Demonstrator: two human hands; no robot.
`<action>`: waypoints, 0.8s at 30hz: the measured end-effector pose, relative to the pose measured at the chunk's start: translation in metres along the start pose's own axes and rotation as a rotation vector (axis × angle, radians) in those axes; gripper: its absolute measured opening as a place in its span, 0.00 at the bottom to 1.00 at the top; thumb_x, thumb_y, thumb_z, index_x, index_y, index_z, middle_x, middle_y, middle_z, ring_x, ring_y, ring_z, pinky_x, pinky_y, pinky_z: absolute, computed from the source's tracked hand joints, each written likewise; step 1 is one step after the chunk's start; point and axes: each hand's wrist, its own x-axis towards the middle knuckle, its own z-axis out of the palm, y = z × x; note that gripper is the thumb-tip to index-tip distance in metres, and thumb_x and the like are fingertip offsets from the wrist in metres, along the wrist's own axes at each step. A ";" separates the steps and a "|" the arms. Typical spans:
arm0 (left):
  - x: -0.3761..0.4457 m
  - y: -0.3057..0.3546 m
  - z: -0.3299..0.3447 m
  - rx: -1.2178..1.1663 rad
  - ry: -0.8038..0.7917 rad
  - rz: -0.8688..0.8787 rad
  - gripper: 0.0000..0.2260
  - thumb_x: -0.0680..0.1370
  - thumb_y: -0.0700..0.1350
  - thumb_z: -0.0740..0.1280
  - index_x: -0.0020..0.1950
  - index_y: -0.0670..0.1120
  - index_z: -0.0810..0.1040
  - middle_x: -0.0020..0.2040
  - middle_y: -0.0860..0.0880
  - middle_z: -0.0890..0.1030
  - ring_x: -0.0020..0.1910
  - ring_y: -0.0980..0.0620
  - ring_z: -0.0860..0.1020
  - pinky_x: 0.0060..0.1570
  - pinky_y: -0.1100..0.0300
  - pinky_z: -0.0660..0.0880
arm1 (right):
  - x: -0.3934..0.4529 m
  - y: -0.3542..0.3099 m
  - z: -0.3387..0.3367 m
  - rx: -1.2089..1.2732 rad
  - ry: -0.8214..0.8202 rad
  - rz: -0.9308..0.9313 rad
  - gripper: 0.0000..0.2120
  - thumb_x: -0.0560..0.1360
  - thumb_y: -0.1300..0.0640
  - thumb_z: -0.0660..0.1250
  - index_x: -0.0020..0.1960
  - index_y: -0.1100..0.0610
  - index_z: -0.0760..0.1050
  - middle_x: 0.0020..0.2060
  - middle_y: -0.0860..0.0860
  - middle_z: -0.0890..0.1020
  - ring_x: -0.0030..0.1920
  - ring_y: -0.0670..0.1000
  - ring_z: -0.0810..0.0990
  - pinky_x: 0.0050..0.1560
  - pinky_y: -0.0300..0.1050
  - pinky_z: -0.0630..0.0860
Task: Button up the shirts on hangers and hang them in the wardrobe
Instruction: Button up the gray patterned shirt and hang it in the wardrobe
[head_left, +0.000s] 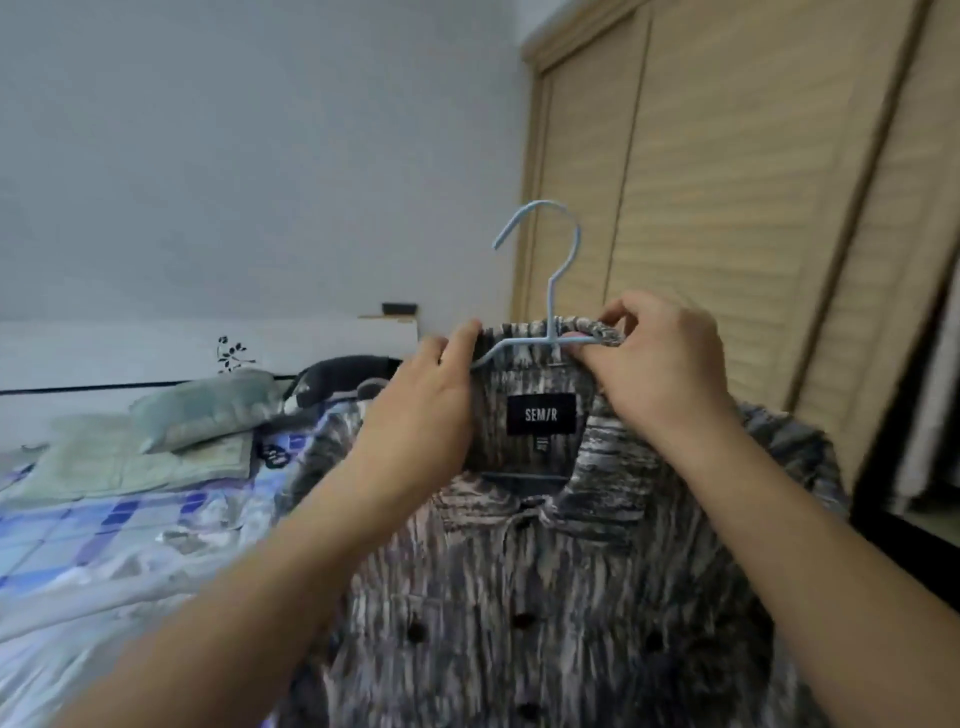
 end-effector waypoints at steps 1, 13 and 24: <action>0.017 0.007 -0.011 -0.092 -0.074 0.040 0.34 0.76 0.32 0.59 0.80 0.51 0.56 0.70 0.44 0.69 0.64 0.39 0.73 0.58 0.46 0.73 | 0.011 0.002 -0.017 -0.029 -0.002 0.020 0.13 0.67 0.45 0.80 0.43 0.51 0.81 0.36 0.48 0.75 0.40 0.54 0.75 0.33 0.42 0.61; 0.098 0.151 0.000 -0.051 0.061 0.629 0.10 0.85 0.55 0.57 0.57 0.50 0.73 0.50 0.50 0.73 0.42 0.42 0.78 0.39 0.44 0.78 | 0.027 0.053 -0.151 -0.124 -0.055 0.234 0.12 0.67 0.48 0.81 0.41 0.48 0.79 0.34 0.44 0.77 0.30 0.40 0.74 0.24 0.30 0.67; 0.140 0.286 0.108 -0.359 0.101 0.509 0.10 0.80 0.57 0.68 0.47 0.52 0.83 0.42 0.52 0.76 0.40 0.46 0.77 0.38 0.52 0.76 | -0.051 0.266 -0.327 -0.489 -0.537 0.429 0.20 0.81 0.41 0.60 0.37 0.53 0.69 0.34 0.53 0.76 0.38 0.54 0.77 0.39 0.49 0.67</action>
